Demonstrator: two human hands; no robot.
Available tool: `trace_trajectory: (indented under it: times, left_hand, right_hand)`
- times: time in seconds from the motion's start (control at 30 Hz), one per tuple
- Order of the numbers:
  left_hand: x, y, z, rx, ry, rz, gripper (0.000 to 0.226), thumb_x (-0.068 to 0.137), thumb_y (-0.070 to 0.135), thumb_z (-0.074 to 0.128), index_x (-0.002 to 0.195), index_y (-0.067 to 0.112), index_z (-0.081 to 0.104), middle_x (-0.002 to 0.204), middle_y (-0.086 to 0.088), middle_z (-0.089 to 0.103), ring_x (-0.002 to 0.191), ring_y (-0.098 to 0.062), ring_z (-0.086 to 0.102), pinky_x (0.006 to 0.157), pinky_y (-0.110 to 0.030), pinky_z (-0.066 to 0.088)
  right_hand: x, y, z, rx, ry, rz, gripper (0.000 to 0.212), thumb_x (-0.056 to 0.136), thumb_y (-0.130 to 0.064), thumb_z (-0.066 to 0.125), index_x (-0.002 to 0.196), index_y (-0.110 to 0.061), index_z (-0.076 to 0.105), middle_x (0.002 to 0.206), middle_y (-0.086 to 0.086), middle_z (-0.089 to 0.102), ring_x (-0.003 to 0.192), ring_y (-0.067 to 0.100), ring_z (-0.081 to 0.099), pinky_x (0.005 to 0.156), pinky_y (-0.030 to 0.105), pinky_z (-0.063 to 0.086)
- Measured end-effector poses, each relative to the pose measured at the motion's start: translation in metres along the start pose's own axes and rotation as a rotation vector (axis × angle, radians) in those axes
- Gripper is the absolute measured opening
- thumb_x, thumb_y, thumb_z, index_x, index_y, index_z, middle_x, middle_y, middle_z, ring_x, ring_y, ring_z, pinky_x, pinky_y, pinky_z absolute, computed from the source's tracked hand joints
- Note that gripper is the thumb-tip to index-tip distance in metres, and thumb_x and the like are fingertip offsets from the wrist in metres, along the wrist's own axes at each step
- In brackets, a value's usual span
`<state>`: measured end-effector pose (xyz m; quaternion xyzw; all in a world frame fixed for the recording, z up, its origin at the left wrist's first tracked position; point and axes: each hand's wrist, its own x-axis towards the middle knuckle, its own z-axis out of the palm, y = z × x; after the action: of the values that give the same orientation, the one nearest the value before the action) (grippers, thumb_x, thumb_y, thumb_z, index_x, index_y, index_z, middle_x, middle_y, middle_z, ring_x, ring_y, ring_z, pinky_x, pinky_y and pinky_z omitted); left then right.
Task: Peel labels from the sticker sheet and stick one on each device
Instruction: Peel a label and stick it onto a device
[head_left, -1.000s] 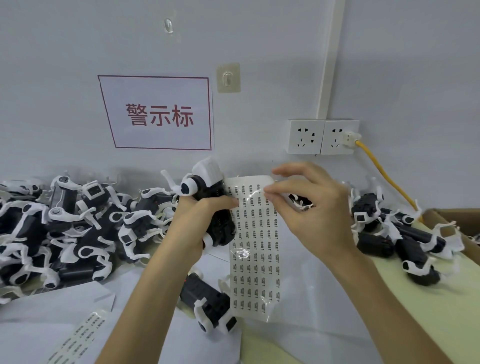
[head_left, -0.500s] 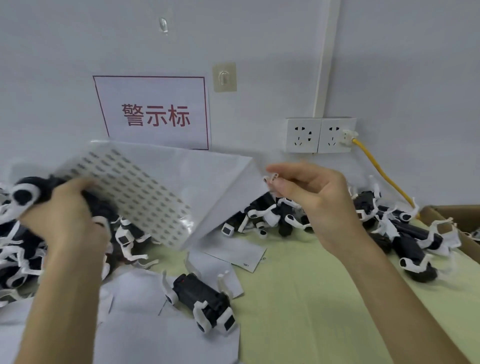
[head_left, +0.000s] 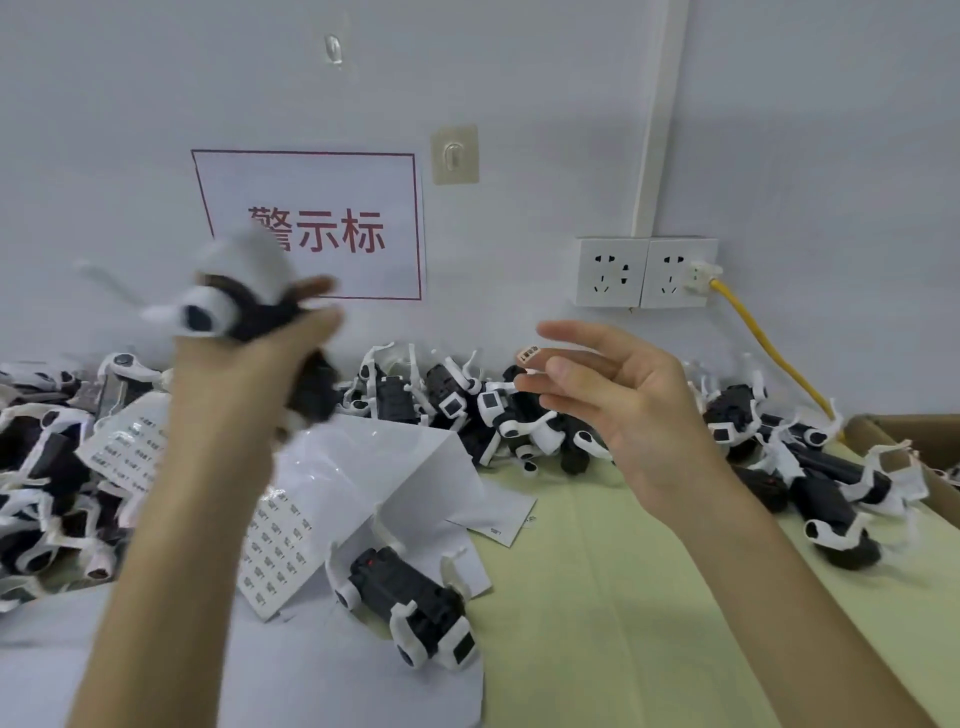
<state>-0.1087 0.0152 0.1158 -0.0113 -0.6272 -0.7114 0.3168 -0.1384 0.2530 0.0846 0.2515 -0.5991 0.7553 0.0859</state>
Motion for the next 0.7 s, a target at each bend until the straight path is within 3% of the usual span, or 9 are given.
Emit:
trace_trajectory:
  times: [0.07, 0.17, 0.27, 0.43, 0.53, 0.63, 0.7]
  left_hand:
    - [-0.011, -0.002, 0.019, 0.013, -0.147, 0.019, 0.021, 0.086, 0.011, 0.077, 0.104, 0.021, 0.077, 0.090, 0.003, 0.077, 0.070, -0.018, 0.065, 0.041, -0.018, 0.036]
    - [-0.030, -0.012, 0.050, 0.040, -0.314, 0.153, 0.037, 0.083, 0.000, 0.079, 0.110, 0.015, 0.060, 0.092, 0.003, 0.078, 0.077, -0.011, 0.072, 0.059, -0.018, 0.055]
    - [-0.033, -0.020, 0.055, 0.018, -0.325, 0.235, 0.040, 0.083, -0.005, 0.078, 0.103, 0.021, 0.054, 0.086, -0.004, 0.074, 0.064, -0.014, 0.068, 0.052, -0.018, 0.050]
    - [-0.032, -0.024, 0.054, 0.081, -0.269, 0.301, 0.045, 0.083, -0.009, 0.075, 0.106, 0.023, 0.052, 0.086, -0.009, 0.071, 0.062, -0.014, 0.066, 0.053, -0.017, 0.046]
    - [-0.033, -0.020, 0.055, -0.017, -0.244, 0.171, 0.029, 0.084, -0.006, 0.074, 0.106, 0.006, 0.062, 0.075, 0.001, 0.070, 0.060, -0.014, 0.063, 0.049, -0.019, 0.044]
    - [-0.037, -0.018, 0.058, -0.290, -0.238, -0.084, 0.016, 0.079, 0.005, 0.077, 0.082, 0.022, 0.076, 0.079, 0.002, 0.070, 0.073, -0.018, 0.066, 0.058, -0.030, 0.050]
    - [-0.040, -0.018, 0.060, -0.434, -0.277, -0.186, 0.015, 0.077, 0.012, 0.074, 0.088, 0.020, 0.076, 0.084, -0.002, 0.071, 0.078, -0.018, 0.069, 0.060, -0.031, 0.056]
  right_hand:
    - [0.000, -0.001, 0.002, 0.032, -0.037, 0.034, 0.034, 0.092, -0.013, 0.066, 0.124, -0.023, 0.068, 0.108, 0.009, 0.078, 0.099, 0.027, 0.075, 0.081, 0.023, 0.056]
    - [-0.001, -0.002, 0.006, 0.065, -0.093, 0.060, 0.046, 0.092, -0.018, 0.061, 0.136, -0.027, 0.059, 0.112, 0.009, 0.077, 0.100, 0.027, 0.075, 0.079, 0.024, 0.056]
    - [-0.002, -0.002, 0.009, 0.056, -0.111, 0.061, 0.048, 0.090, -0.018, 0.063, 0.137, -0.026, 0.057, 0.108, 0.010, 0.077, 0.097, 0.026, 0.075, 0.078, 0.023, 0.056]
    - [-0.005, -0.002, 0.013, -0.029, -0.140, 0.042, 0.040, 0.098, -0.008, 0.059, 0.135, -0.023, 0.058, 0.110, 0.007, 0.077, 0.097, 0.026, 0.075, 0.078, 0.025, 0.055]
    - [-0.006, -0.003, 0.017, -0.154, -0.062, -0.027, 0.032, 0.093, -0.012, 0.065, 0.123, -0.023, 0.065, 0.108, -0.001, 0.078, 0.095, 0.022, 0.076, 0.076, 0.024, 0.057]
    - [-0.007, -0.003, 0.020, -0.214, 0.030, -0.094, 0.017, 0.090, -0.015, 0.073, 0.105, -0.021, 0.073, 0.098, -0.002, 0.079, 0.084, 0.018, 0.076, 0.073, 0.024, 0.058]
    - [-0.007, -0.002, 0.021, -0.217, 0.077, -0.101, 0.012, 0.090, -0.016, 0.076, 0.100, -0.021, 0.074, 0.093, -0.002, 0.079, 0.079, 0.016, 0.076, 0.074, 0.024, 0.059]
